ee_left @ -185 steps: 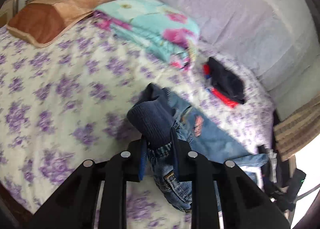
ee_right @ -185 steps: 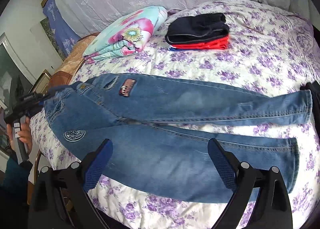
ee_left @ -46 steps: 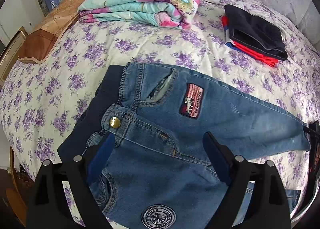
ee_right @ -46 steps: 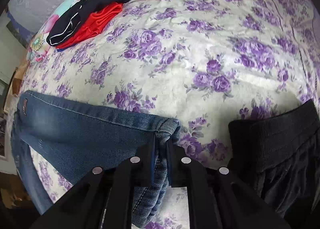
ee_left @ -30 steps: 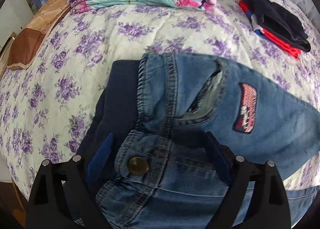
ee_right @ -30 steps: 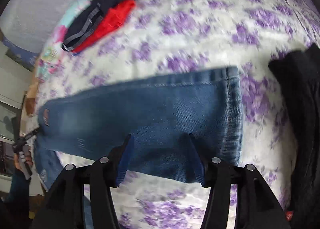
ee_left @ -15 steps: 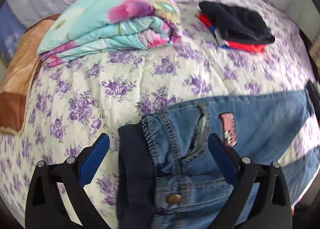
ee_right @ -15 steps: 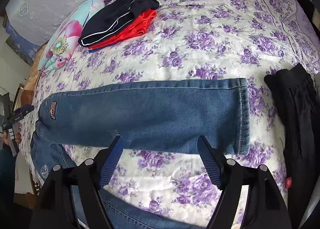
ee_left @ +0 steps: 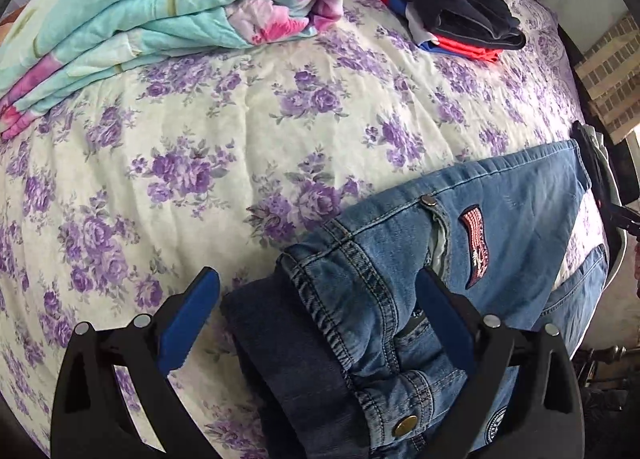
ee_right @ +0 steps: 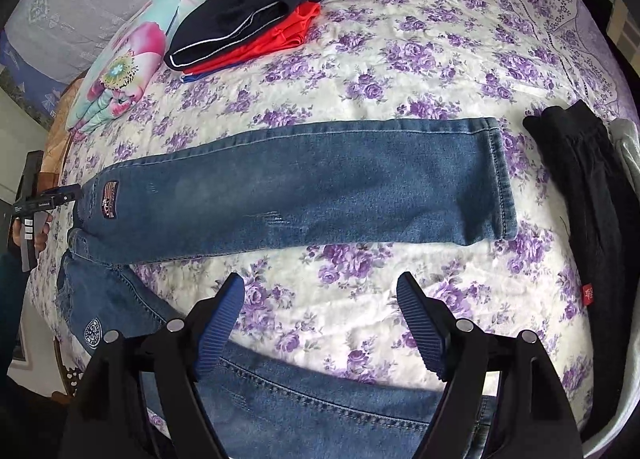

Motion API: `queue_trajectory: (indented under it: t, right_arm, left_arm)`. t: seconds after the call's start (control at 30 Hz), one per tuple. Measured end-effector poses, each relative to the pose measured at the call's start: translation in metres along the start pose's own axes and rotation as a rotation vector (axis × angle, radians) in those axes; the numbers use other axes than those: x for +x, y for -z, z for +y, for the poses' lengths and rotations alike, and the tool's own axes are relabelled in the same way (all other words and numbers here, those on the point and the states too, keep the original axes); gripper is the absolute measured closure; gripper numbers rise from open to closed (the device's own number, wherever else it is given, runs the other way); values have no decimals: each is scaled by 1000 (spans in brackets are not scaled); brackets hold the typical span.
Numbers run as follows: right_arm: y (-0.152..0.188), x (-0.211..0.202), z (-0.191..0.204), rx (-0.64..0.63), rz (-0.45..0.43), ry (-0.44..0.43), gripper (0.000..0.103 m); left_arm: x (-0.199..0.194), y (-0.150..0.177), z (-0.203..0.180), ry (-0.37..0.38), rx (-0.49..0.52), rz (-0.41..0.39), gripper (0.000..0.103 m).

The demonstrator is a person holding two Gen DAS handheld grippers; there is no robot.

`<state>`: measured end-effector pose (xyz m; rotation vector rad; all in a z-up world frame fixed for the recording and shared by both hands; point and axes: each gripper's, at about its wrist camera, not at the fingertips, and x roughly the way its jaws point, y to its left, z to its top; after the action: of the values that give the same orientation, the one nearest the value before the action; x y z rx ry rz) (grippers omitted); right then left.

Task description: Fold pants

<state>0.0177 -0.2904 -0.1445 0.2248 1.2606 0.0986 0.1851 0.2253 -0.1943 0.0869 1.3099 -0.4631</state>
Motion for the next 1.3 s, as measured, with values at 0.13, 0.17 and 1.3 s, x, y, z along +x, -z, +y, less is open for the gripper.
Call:
queue_trajectory:
  t: [0.13, 0.17, 1.3]
  right_arm:
    - [-2, 6, 8, 0, 13, 15, 24]
    - [-2, 7, 9, 1, 17, 15, 24]
    - [-149, 168, 302, -967, 209, -418, 45]
  left_arm:
    - [13, -13, -7, -14, 62, 32, 7]
    - [16, -17, -5, -17, 67, 39, 7]
    - [-17, 2, -85, -283, 260, 6, 73]
